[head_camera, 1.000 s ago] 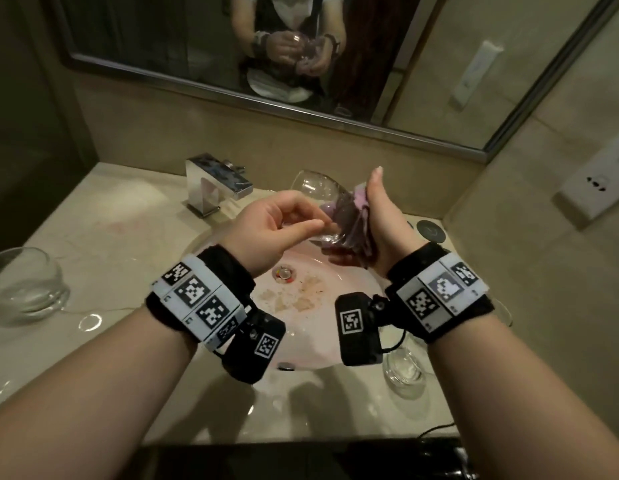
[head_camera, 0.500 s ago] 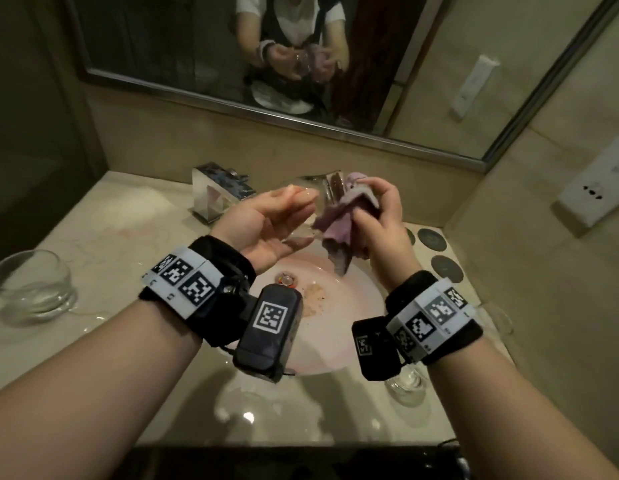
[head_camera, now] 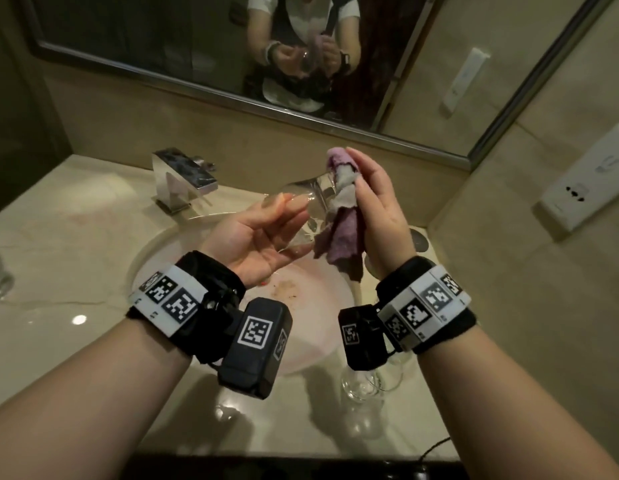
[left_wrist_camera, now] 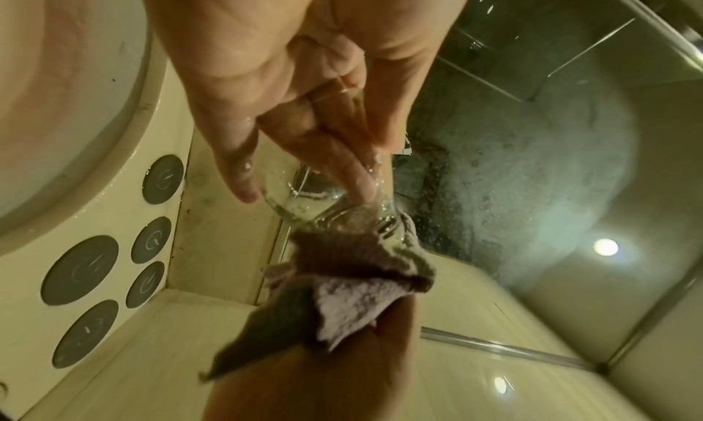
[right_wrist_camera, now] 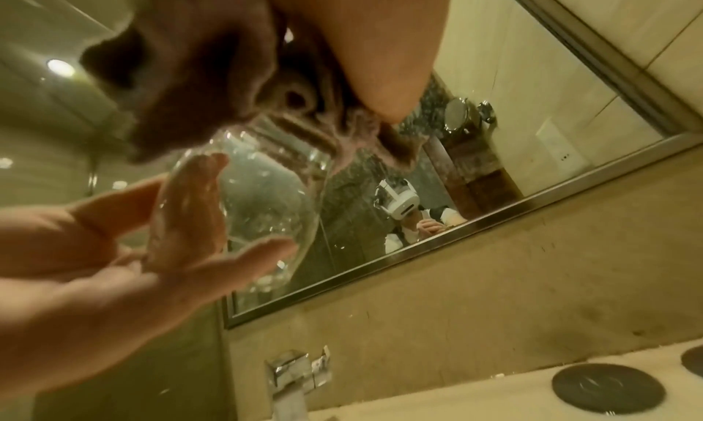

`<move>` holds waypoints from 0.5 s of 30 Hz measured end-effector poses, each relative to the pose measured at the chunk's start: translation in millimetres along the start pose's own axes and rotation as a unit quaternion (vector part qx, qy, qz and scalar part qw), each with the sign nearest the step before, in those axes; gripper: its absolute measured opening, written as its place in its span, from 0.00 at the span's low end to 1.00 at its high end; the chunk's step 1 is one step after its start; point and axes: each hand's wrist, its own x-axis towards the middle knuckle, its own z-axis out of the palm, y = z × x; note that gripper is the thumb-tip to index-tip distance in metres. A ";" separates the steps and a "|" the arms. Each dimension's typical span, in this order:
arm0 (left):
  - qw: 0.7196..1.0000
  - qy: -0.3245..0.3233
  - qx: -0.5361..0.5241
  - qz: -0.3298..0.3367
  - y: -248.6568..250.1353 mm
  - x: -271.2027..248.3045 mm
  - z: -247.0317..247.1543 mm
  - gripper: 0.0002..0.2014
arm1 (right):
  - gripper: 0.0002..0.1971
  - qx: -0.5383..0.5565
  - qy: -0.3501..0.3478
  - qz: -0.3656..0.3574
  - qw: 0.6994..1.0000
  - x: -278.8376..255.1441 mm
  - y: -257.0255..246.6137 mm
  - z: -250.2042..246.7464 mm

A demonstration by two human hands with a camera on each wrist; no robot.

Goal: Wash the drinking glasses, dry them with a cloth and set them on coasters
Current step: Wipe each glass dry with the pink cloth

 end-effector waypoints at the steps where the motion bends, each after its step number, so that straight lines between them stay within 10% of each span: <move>1: 1.000 -0.002 0.009 0.007 -2.9 0.5 0.8 0.08 | 0.18 -0.015 -0.002 0.000 1.000 -0.1 1.5 0.8; 8: 0.990 -0.031 0.120 0.064 -9.8 5.6 4.5 0.06 | 0.33 -0.233 -0.001 -0.074 0.970 -12.1 12.4 -11.4; 15: 0.951 -0.113 0.244 0.152 -15.7 2.8 7.8 0.04 | 0.20 -0.240 0.066 0.025 0.968 -9.4 -2.9 -12.2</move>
